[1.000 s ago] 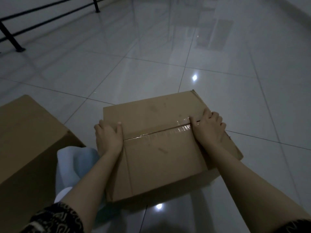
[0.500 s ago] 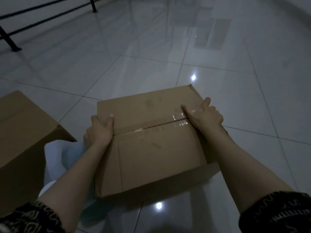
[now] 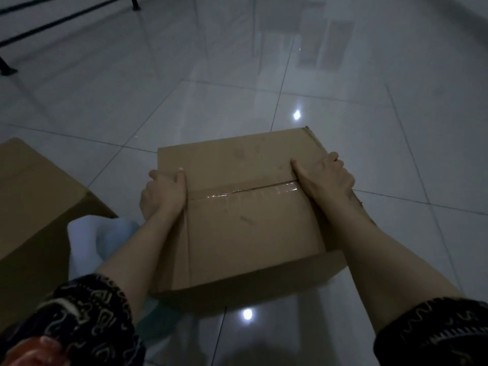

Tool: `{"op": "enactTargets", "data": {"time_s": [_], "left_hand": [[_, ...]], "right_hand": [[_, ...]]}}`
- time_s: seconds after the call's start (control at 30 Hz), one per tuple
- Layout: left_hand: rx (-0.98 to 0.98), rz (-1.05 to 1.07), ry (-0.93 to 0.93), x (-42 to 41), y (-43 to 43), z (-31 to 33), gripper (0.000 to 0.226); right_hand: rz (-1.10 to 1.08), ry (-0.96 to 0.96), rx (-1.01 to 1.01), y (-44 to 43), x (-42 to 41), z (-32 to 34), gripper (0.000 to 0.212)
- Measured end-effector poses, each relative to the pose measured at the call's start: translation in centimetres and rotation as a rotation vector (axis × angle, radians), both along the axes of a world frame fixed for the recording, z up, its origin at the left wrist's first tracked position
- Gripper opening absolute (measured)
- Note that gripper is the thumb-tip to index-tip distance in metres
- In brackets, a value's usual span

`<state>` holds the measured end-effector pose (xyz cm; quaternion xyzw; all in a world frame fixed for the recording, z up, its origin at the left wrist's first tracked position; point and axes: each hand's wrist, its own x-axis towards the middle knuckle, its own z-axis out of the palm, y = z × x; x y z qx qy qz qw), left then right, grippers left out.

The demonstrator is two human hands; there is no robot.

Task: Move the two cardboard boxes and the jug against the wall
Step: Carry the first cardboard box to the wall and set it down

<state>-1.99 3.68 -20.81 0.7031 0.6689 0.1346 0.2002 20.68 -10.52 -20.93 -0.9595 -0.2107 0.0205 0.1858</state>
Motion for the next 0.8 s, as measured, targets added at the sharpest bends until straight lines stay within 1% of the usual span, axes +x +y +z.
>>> {"op": "enactTargets", "data": {"time_s": [0.17, 0.33, 0.43, 0.63, 0.8], "left_hand": [[-0.057, 0.017, -0.026, -0.3, -0.5, 0.4, 0.066], [-0.139, 0.050, -0.050, 0.1, -2.3, 2.4, 0.066], [-0.143, 0.008, -0.041, 0.9, -3.6, 6.4, 0.066], [-0.070, -0.163, 0.035, 3.3, -6.0, 18.2, 0.067], [-0.037, -0.315, 0.048, 6.3, -9.8, 27.0, 0.067]], "right_hand": [[-0.013, -0.025, -0.019, -0.2, -0.5, 1.3, 0.086], [-0.008, -0.089, -0.053, -1.3, -0.1, 5.7, 0.084], [-0.068, -0.065, -0.060, -3.7, -0.1, 9.2, 0.085], [-0.238, 0.035, -0.020, -10.1, -0.7, 17.9, 0.085], [-0.350, 0.056, -0.003, -16.3, 0.0, 25.6, 0.086]]}}
